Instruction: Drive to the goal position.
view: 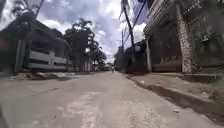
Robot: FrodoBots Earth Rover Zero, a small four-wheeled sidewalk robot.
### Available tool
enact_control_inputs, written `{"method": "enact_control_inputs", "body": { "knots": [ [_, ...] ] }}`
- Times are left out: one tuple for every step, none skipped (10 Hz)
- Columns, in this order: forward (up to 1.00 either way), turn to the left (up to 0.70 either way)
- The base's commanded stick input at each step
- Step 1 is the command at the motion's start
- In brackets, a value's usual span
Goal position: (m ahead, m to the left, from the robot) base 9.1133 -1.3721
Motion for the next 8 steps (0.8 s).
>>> {"method": "enact_control_inputs", "body": {
  "knots": [
    [0.5,0.0],
    [0.5,0.0],
    [0.5,0.0],
    [0.5,0.0],
    [0.5,0.0],
    [0.5,0.0],
    [0.5,0.0],
    [0.5,0.0]
  ]
}}
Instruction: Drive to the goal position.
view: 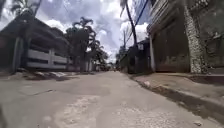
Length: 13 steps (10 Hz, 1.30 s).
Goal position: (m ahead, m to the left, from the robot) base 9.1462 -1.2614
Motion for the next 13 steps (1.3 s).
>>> {"method": "enact_control_inputs", "body": {
  "knots": [
    [0.5,0.0],
    [0.5,0.0],
    [0.5,0.0],
    [0.5,0.0],
    [0.5,0.0],
    [0.5,0.0],
    [0.5,0.0],
    [0.5,0.0],
    [0.5,0.0],
    [0.5,0.0],
    [0.5,0.0],
    [0.5,0.0],
    [0.5,0.0]
  ]
}}
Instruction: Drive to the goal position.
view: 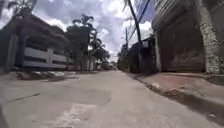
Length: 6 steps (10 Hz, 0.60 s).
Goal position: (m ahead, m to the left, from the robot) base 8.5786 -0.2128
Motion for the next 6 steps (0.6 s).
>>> {"method": "enact_control_inputs", "body": {
  "knots": [
    [0.5,0.0],
    [0.5,0.0],
    [0.5,0.0],
    [0.5,0.0],
    [0.5,0.0],
    [0.5,0.0]
  ]
}}
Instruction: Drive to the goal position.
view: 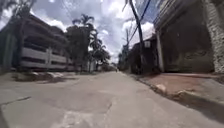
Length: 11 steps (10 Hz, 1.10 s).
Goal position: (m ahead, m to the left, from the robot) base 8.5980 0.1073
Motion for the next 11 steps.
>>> {"method": "enact_control_inputs", "body": {
  "knots": [
    [0.5,0.0],
    [0.5,0.0],
    [0.5,0.0],
    [0.5,0.0],
    [0.5,0.0],
    [0.5,0.0],
    [0.5,0.0],
    [0.5,0.0],
    [0.5,0.0],
    [0.5,0.0],
    [0.5,-0.01]
  ]
}}
